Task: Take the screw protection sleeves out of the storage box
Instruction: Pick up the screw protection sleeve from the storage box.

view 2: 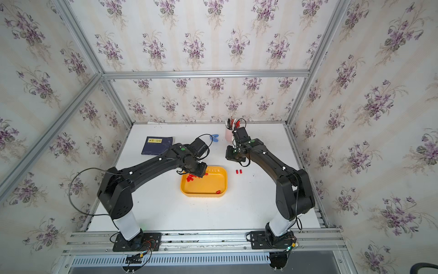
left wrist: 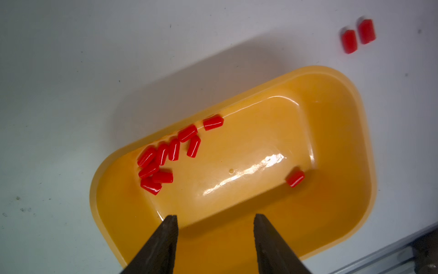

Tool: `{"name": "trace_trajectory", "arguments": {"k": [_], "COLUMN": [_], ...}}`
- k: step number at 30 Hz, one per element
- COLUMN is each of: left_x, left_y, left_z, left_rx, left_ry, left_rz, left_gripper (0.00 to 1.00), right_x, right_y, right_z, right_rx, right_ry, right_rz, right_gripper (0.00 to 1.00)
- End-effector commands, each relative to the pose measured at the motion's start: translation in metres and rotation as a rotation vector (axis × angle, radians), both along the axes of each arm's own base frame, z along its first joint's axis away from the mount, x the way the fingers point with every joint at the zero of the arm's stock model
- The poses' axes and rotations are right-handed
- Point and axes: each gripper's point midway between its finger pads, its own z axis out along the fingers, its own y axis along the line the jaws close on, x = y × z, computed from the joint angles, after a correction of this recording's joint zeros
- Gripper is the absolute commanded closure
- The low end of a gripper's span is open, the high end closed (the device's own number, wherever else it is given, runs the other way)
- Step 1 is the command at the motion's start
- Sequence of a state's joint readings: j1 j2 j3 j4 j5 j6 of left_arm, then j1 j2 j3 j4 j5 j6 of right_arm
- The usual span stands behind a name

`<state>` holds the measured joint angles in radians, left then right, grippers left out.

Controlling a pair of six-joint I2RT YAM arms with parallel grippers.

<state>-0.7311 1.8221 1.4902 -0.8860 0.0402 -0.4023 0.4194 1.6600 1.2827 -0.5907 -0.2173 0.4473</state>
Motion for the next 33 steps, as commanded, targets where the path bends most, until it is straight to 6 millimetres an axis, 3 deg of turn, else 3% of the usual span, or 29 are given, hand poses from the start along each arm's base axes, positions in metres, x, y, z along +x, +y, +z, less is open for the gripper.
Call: {"name": "trace_trajectory", "arguments": {"k": [1,8,12,33], "left_x": [0.002,0.013,0.012,0.021], "left_y": [0.006,-0.007,-0.001,0.003], "left_z": [-0.017,-0.044,-0.061,-0.086], "left_rx": [0.072,0.072,0.13,0.2], "left_ry": [0.022,0.028,0.059,0.065], "left_rz": [-0.008,-0.06,-0.068,-0.076], "left_gripper": [0.44,0.44,0.48,0.61], "right_x": [-0.001,-0.004,-0.006,-0.01], "right_y": [-0.002,-0.005,-0.007,-0.01], "right_z": [-0.007,-0.017,-0.023,-0.033], "right_rx": [-0.015,-0.027,-0.039,-0.056], "right_ry": [0.004,0.014,0.023,0.037], "right_rz": [0.019,0.022,0.024,0.028], "right_gripper": [0.68,0.68,0.69,0.69]}}
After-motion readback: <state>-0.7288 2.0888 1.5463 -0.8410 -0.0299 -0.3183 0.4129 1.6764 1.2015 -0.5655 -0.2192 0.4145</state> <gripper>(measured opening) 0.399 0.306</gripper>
